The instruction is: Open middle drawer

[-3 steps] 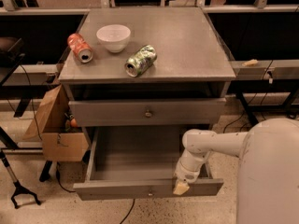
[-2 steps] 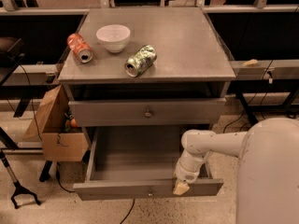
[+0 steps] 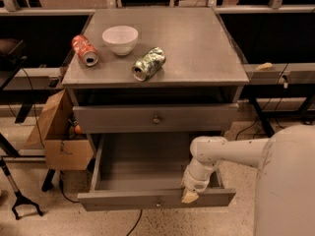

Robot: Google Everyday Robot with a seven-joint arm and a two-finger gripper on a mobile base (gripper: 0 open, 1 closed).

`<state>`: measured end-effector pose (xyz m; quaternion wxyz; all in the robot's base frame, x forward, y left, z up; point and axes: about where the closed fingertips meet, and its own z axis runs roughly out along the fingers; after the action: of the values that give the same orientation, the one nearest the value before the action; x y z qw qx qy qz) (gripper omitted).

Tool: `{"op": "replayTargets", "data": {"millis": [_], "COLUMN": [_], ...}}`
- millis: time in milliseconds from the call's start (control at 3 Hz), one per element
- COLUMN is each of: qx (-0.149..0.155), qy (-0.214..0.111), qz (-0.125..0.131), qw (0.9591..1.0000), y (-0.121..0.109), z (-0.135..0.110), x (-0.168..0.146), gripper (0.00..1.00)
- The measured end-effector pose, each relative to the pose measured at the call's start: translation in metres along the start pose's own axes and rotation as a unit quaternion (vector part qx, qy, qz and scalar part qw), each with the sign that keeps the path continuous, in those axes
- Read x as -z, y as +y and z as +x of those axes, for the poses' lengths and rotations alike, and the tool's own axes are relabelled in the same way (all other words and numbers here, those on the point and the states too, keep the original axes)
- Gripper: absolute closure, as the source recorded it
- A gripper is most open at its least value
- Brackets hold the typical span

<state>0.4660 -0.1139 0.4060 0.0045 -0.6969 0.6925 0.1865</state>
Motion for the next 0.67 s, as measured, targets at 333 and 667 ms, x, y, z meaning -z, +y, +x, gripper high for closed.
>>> {"op": "replayTargets", "data": {"millis": [333, 667], "qx": [0.0, 0.001], "qy": [0.0, 0.001], "qz": [0.0, 0.0], "qw": [1.0, 1.0], "y": [-0.0002, 0.0016], "z": [0.0001, 0.0007], "x": [0.0002, -0.0009], "gripper": [1.0, 0.81]}}
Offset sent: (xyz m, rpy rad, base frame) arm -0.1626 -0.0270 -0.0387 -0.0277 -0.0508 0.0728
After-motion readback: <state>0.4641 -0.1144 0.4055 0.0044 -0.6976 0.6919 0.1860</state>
